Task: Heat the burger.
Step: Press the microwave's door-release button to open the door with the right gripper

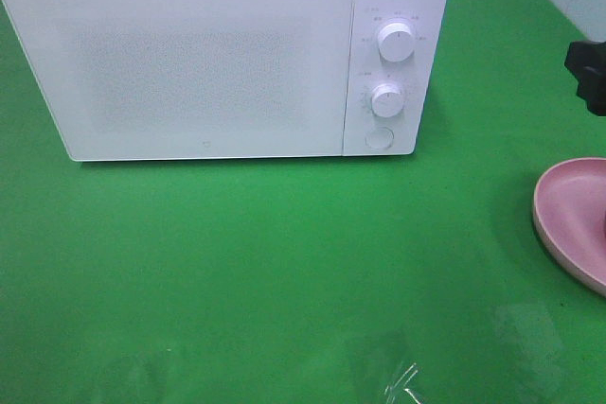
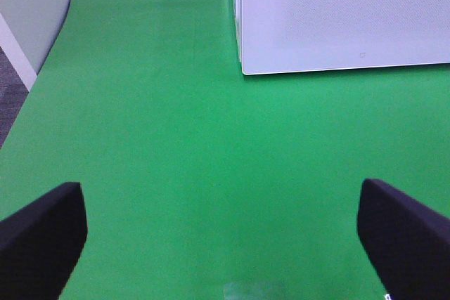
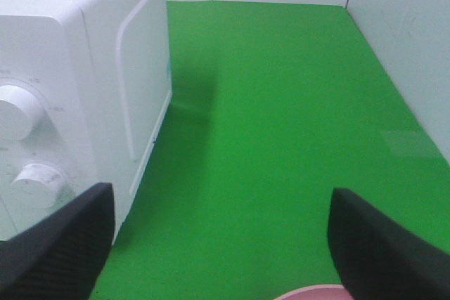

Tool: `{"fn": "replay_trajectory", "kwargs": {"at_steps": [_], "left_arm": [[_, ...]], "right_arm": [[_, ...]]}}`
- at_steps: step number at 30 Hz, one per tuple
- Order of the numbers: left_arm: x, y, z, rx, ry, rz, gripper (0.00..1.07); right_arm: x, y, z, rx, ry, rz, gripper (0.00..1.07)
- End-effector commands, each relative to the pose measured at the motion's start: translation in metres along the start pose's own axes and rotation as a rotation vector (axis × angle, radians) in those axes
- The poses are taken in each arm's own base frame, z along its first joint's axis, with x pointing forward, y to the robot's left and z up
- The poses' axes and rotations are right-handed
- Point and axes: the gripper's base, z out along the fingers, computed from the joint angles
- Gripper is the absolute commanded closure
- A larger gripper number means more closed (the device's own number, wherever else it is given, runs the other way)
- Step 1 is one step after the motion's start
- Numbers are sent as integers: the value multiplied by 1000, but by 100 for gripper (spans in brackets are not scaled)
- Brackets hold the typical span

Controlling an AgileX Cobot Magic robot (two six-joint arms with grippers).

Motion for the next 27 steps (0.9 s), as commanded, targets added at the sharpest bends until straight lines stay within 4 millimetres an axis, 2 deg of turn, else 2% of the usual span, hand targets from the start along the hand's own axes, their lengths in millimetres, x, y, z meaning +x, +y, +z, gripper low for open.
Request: {"fn": "replay_trajectory", "kwargs": {"at_steps": [1,5,15,17,21,22,25,27], "left_arm": [[1,-1,-3,7,-33,-7,3],[1,-1,-3,7,-33,-7,3],[1,-1,-3,7,-33,-7,3],[1,-1,-3,7,-33,-7,3],[1,-1,-3,7,-33,-7,3],[1,-1,-3,7,-33,-7,3],[1,-1,-3,7,-33,-7,3],[1,-1,-3,7,-33,-7,3]], "right_arm": [[-1,-5,5,48,-34,-23,33],[-5,4,9,63,-113,-44,33],[1,28,16,29,-123,-62,33],[3,40,17,-3,-129,-45,33],[5,50,16,-31,-124,-34,33],[8,59,16,-56,-117,-25,33],[10,62,16,-57,-111,-14,33],[20,75,18,-63,-75,12,33]]}}
